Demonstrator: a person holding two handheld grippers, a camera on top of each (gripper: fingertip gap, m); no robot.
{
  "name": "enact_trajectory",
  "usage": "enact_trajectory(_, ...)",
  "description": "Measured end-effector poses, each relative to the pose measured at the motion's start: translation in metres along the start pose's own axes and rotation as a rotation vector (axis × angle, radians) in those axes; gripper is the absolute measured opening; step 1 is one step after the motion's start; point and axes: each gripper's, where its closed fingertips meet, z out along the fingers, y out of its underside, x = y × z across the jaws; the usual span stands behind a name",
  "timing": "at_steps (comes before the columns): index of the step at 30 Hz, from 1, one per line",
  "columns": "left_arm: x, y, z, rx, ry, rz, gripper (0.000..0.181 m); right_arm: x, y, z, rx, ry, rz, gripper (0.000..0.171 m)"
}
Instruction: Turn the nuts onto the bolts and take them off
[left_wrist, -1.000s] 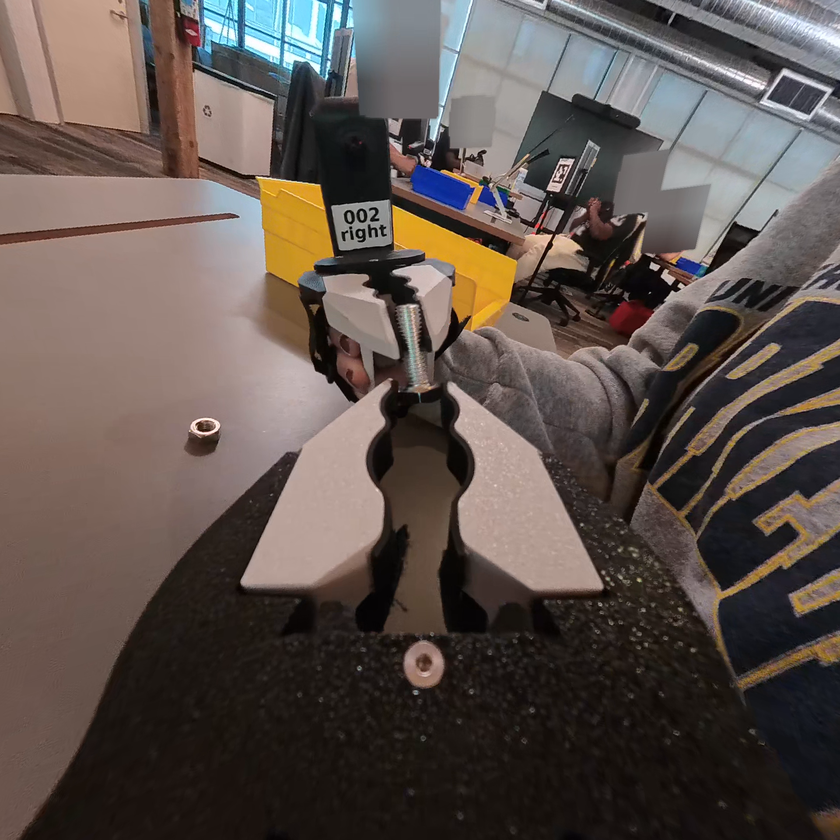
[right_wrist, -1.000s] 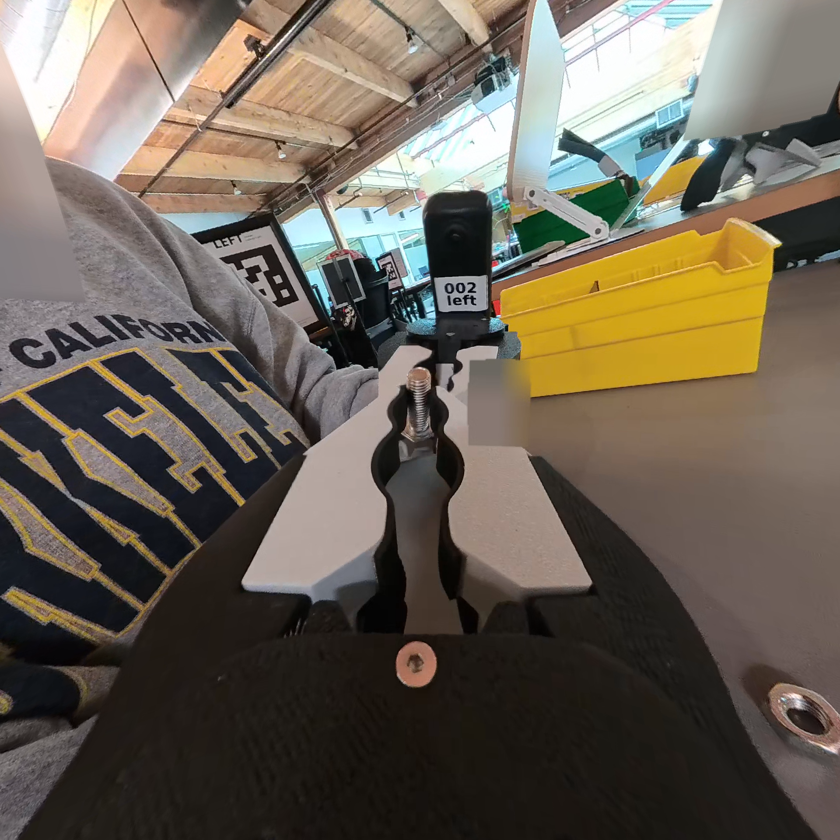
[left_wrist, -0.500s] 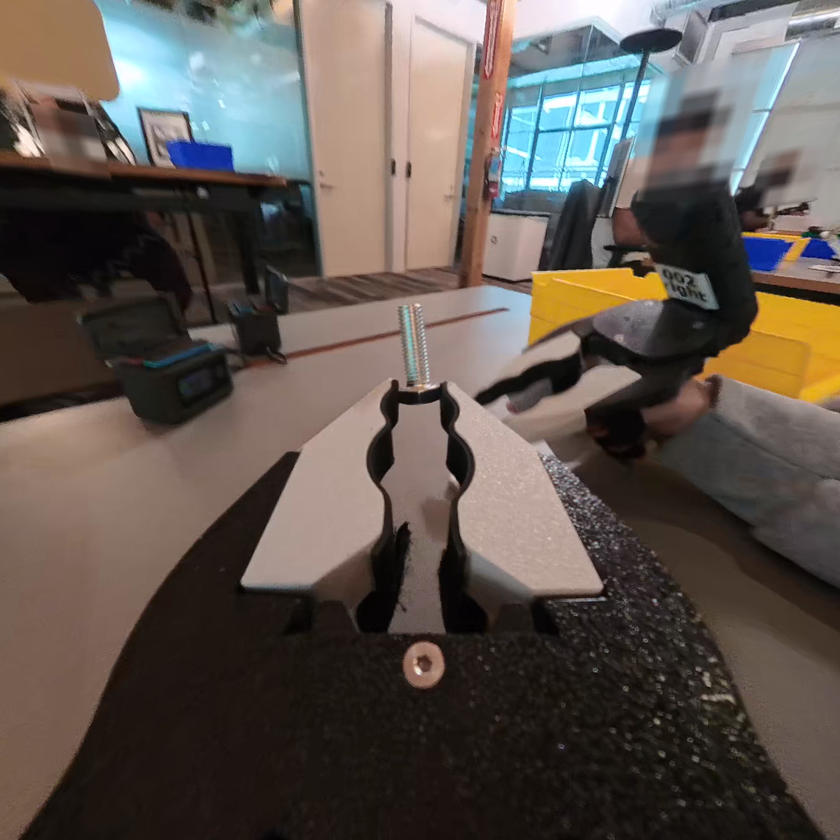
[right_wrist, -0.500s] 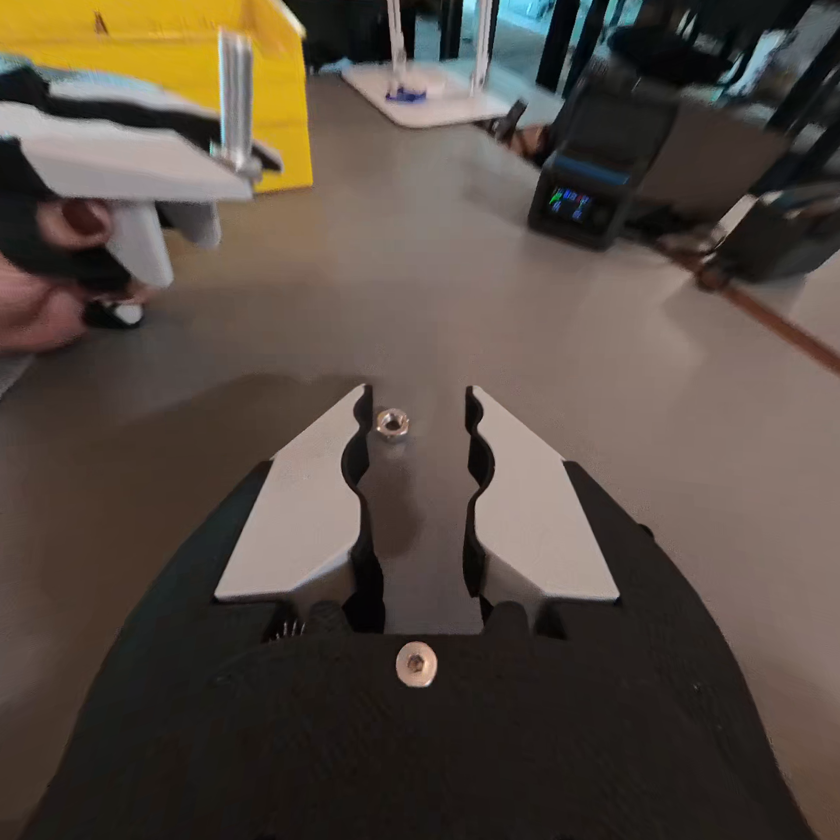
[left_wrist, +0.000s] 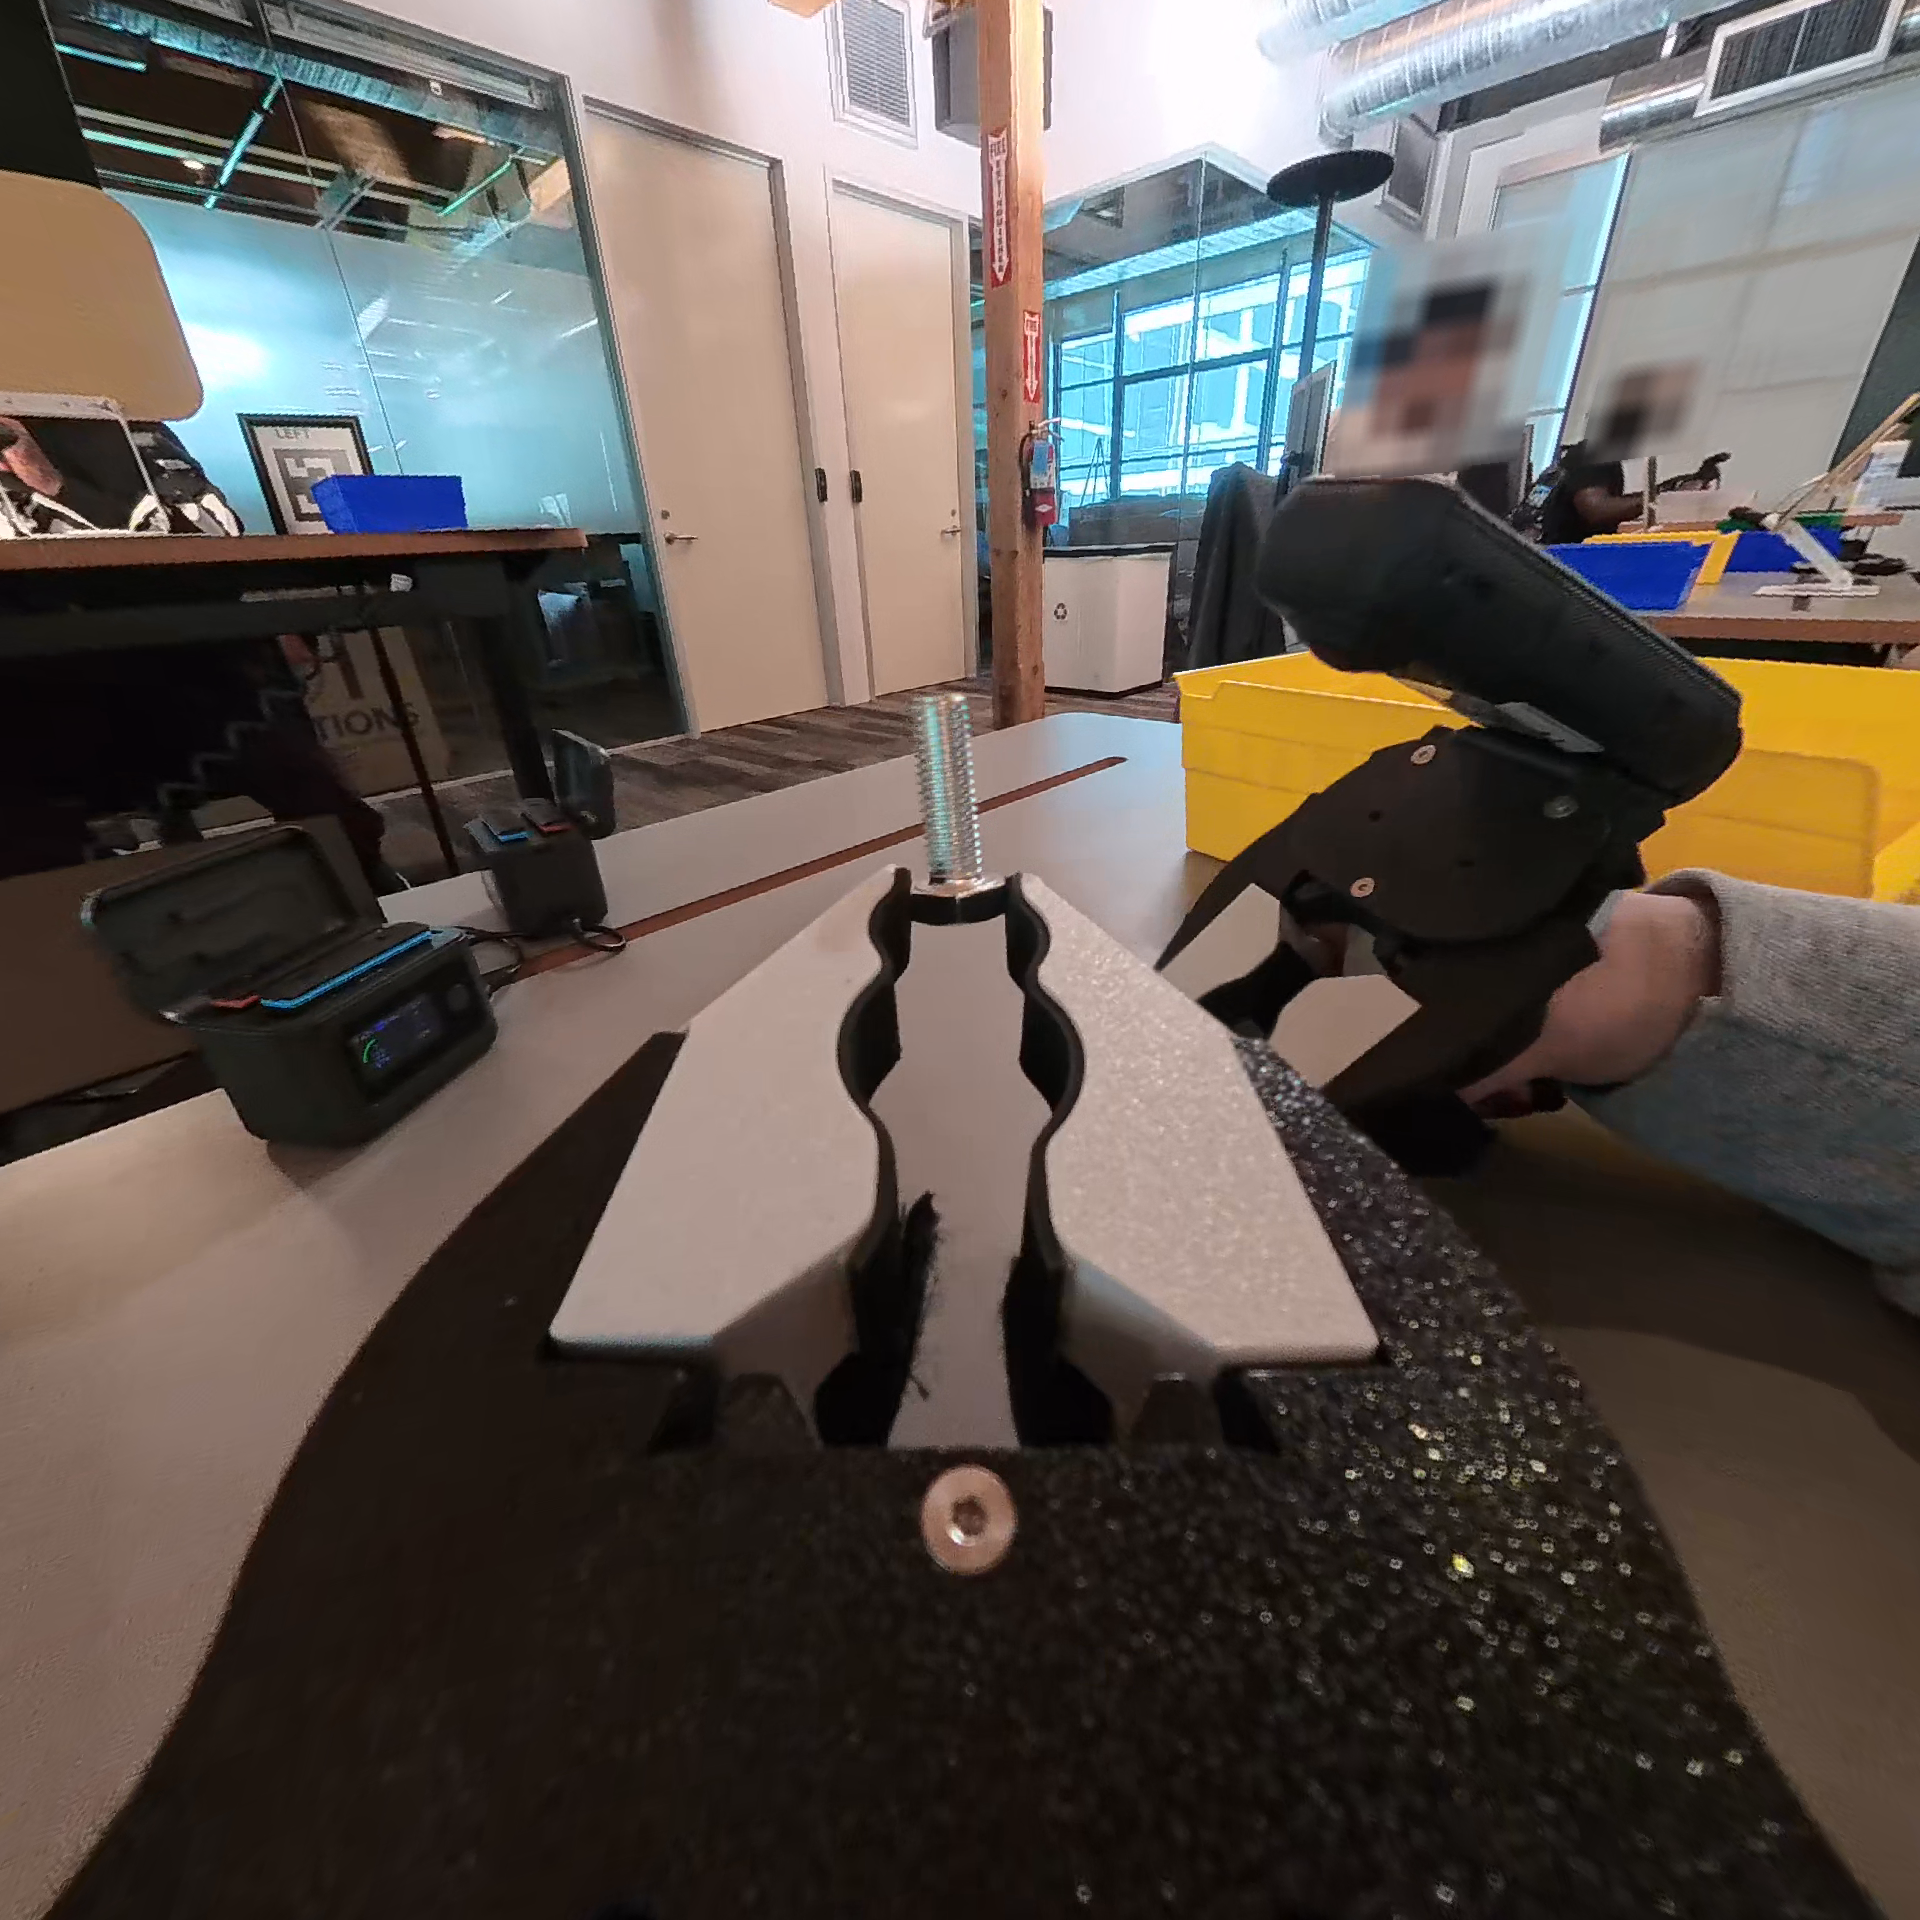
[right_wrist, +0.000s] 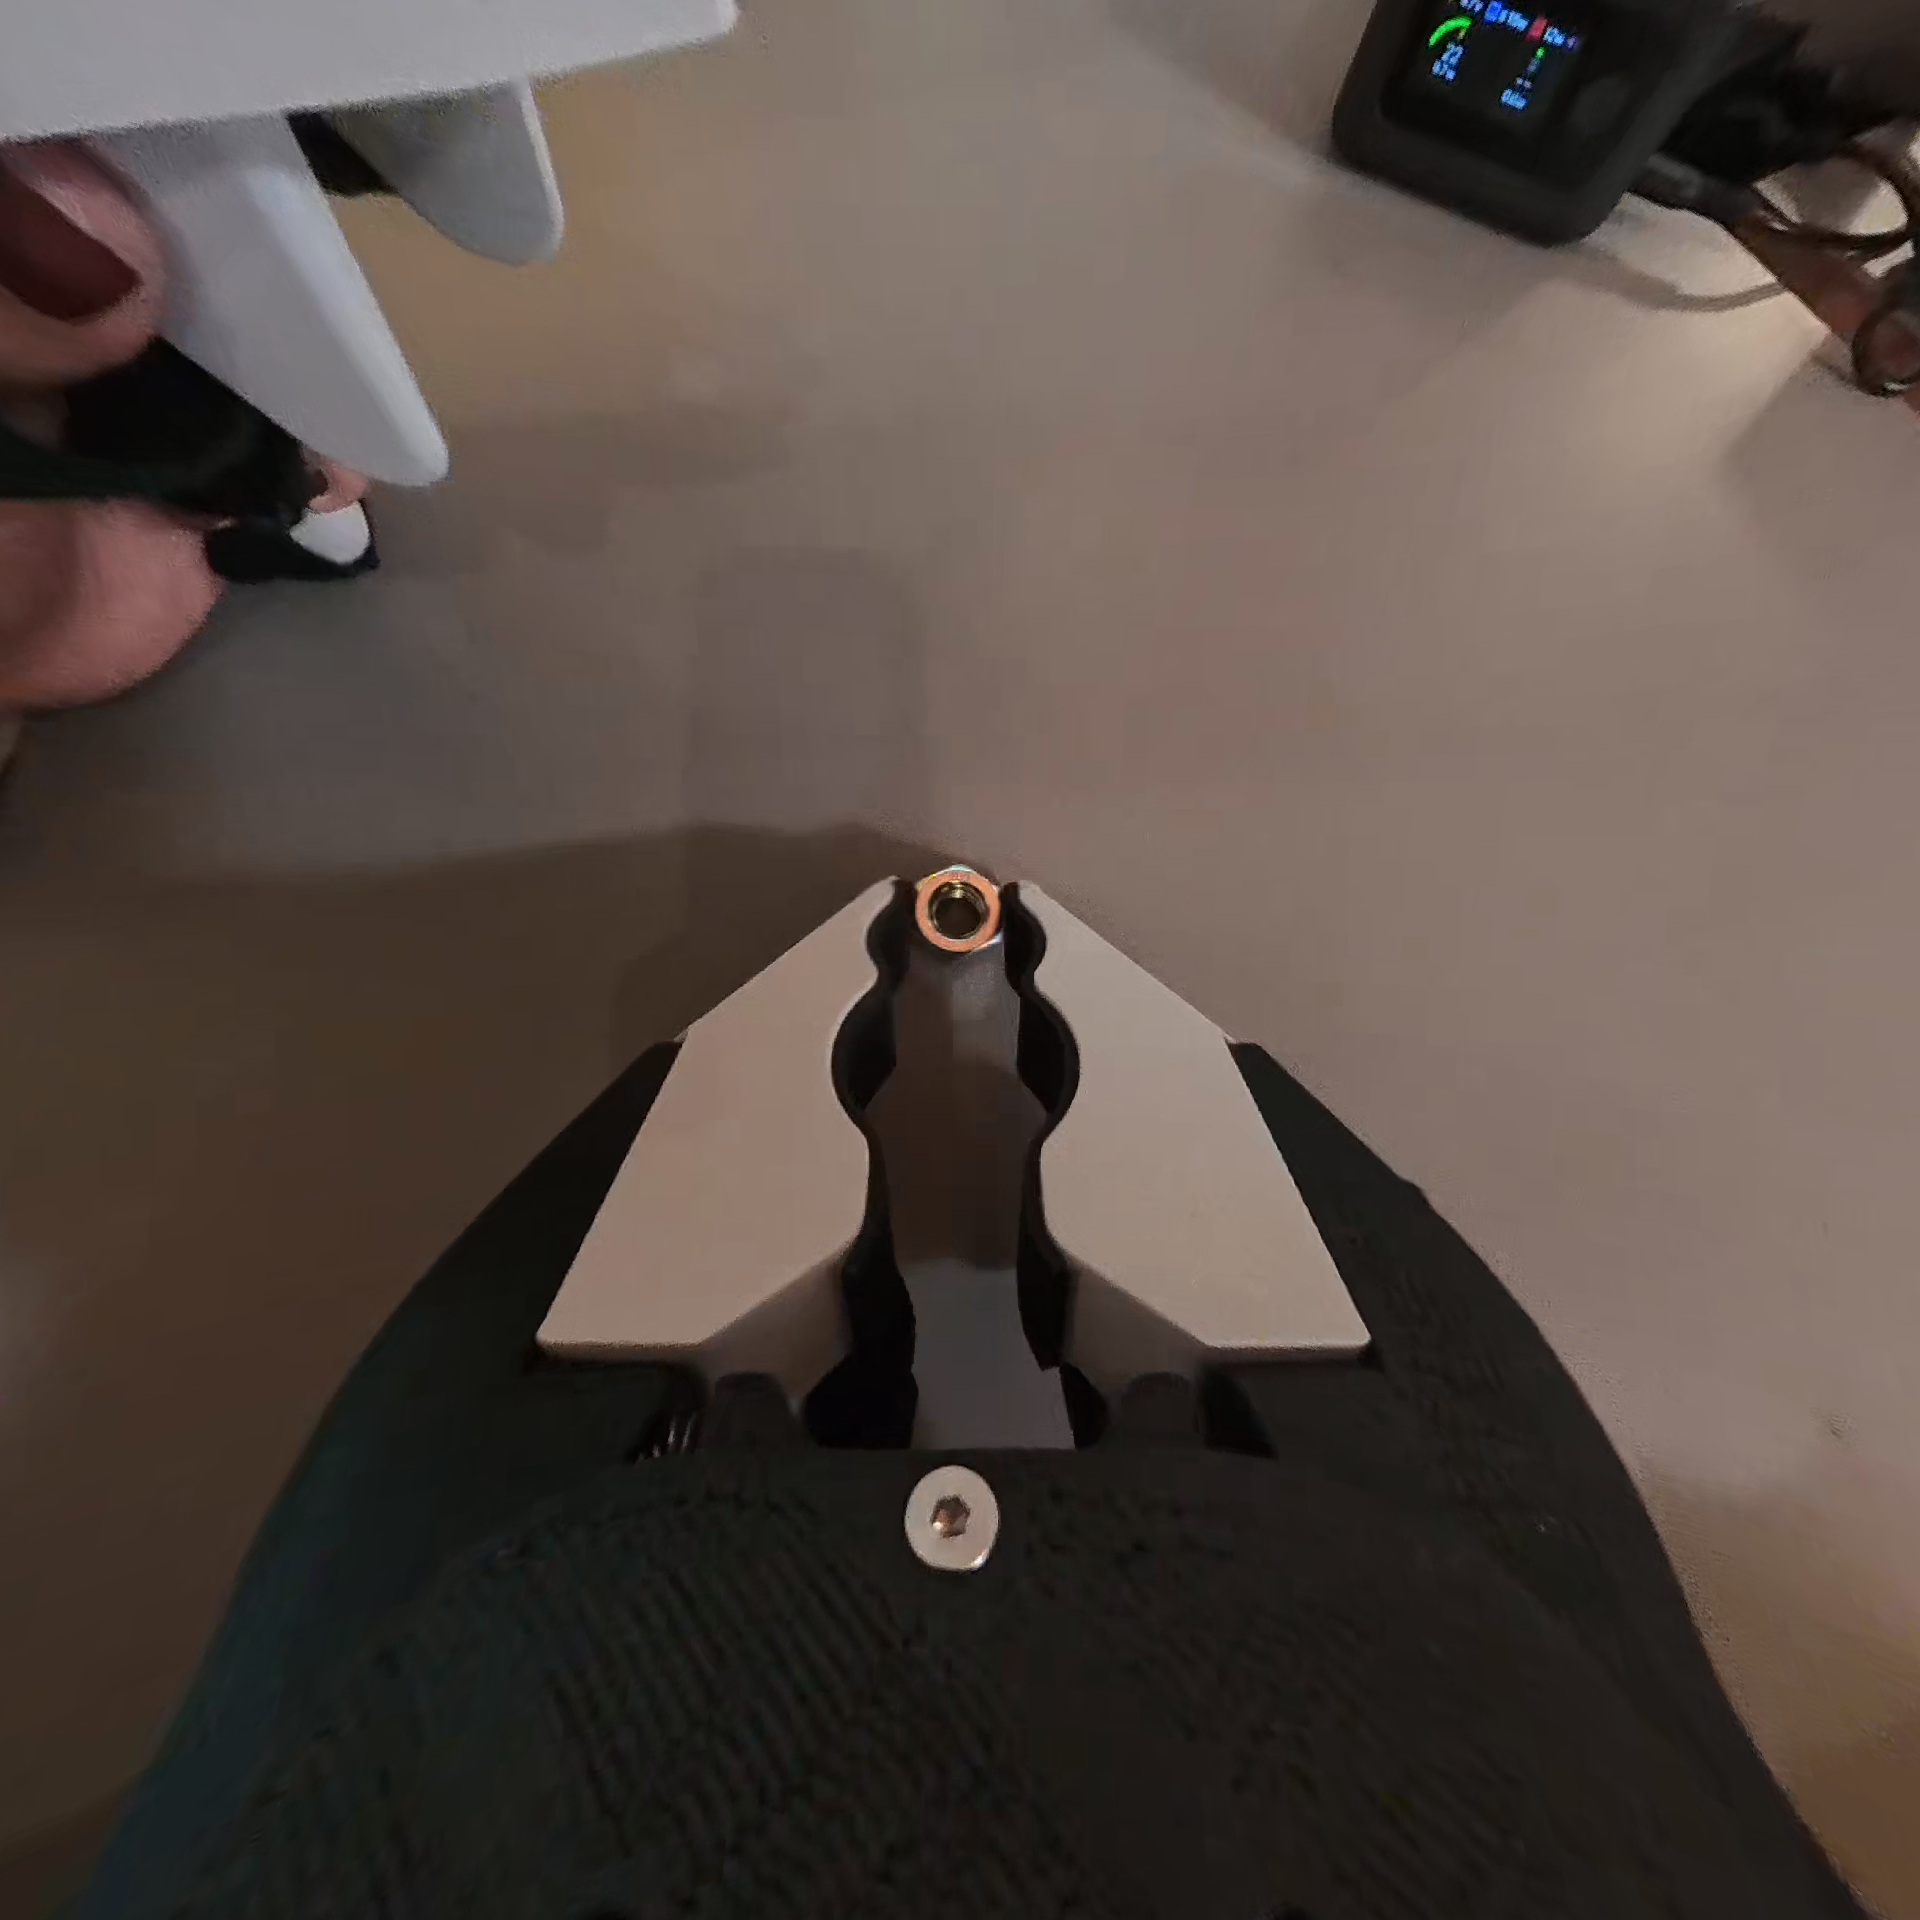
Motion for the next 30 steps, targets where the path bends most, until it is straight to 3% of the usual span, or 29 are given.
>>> enact_trajectory(2, 0.001, 0.0, 0.001, 0.001, 0.014, -0.008, 0.015, 0.01, -0.003, -0.004, -0.012, 0.046, -0.008, 0.016)
enact_trajectory(5, 0.009, 0.0, 0.002, 0.003, 0.063, -0.011, 0.015, 0.019, -0.044, -0.035, 0.164, 0.067, 0.027, 0.016)
enact_trajectory(7, 0.018, -0.001, 0.003, 0.002, 0.112, -0.02, 0.015, 0.015, -0.075, -0.061, 0.296, 0.013, 0.042, 0.016)
enact_trajectory(11, 0.038, -0.003, 0.005, 0.012, 0.219, -0.044, 0.015, -0.011, -0.11, -0.098, 0.377, -0.152, -0.035, 0.016)
enact_trajectory(17, 0.05, -0.006, 0.005, 0.027, 0.311, -0.099, 0.015, -0.025, -0.119, -0.121, 0.312, -0.267, -0.125, 0.016)
enact_trajectory(24, 0.062, -0.006, 0.004, 0.027, 0.368, -0.081, 0.015, -0.036, -0.107, -0.116, 0.116, -0.345, -0.213, 0.016)
enact_trajectory(30, 0.065, -0.007, 0.003, 0.034, 0.385, -0.074, 0.015, -0.034, -0.105, -0.118, 0.053, -0.349, -0.243, 0.016)
